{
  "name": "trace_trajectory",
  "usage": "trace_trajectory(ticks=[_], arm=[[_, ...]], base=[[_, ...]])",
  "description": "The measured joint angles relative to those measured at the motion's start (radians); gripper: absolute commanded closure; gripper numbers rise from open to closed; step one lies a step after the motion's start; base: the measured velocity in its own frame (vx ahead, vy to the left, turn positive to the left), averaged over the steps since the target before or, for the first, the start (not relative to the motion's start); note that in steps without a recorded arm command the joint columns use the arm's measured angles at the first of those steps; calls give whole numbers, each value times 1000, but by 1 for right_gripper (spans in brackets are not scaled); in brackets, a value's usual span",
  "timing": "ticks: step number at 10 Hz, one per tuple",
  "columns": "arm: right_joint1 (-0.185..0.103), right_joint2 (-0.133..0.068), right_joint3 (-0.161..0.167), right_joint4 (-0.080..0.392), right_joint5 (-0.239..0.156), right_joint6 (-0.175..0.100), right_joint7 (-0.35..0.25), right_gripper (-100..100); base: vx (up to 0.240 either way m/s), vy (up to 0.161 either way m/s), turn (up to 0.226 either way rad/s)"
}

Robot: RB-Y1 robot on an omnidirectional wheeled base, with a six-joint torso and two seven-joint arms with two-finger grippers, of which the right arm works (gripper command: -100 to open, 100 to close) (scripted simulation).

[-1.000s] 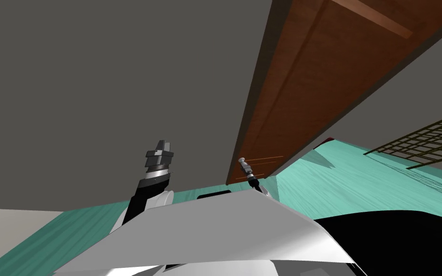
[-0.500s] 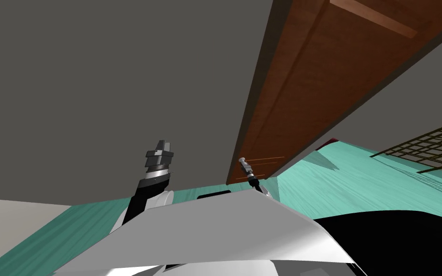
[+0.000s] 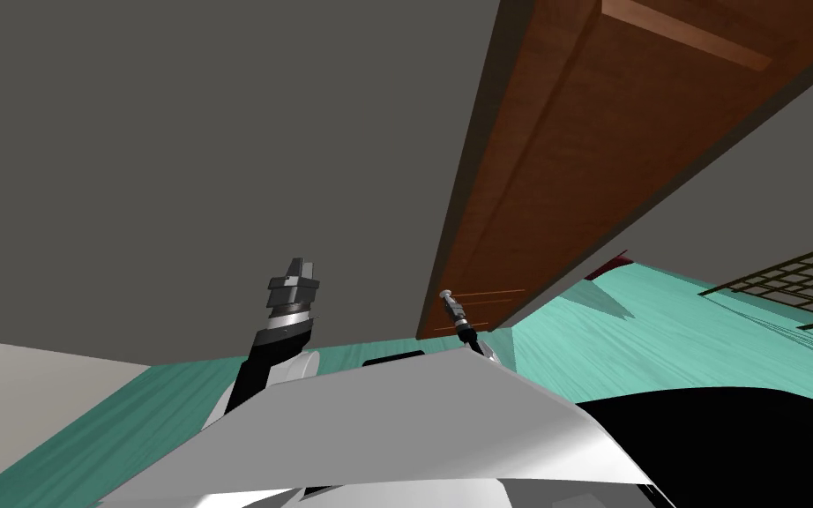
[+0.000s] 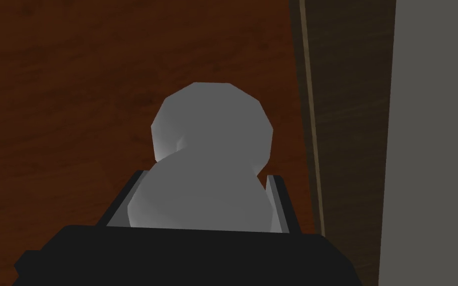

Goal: Pull the door open

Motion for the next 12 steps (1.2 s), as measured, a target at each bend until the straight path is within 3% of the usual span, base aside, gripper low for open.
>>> trace_trajectory(ticks=[12], arm=[[-17,-8,-2,20,-63,4,-286,100]], base=[[-34,-14,52]])
